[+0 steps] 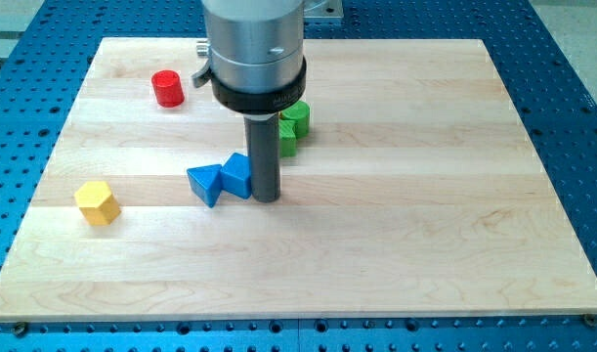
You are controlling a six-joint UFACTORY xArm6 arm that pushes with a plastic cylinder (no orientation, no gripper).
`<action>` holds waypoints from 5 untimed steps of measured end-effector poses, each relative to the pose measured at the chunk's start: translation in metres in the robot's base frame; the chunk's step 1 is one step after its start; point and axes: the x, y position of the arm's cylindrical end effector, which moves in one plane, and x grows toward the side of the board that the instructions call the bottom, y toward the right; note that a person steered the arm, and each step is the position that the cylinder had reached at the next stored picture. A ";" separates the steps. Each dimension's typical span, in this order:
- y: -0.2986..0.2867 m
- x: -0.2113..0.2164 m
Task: Separate the blue blocks from each other
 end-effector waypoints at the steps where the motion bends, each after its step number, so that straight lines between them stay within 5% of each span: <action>1: -0.013 0.019; 3: -0.029 -0.066; 4: -0.038 -0.029; 5: -0.055 -0.064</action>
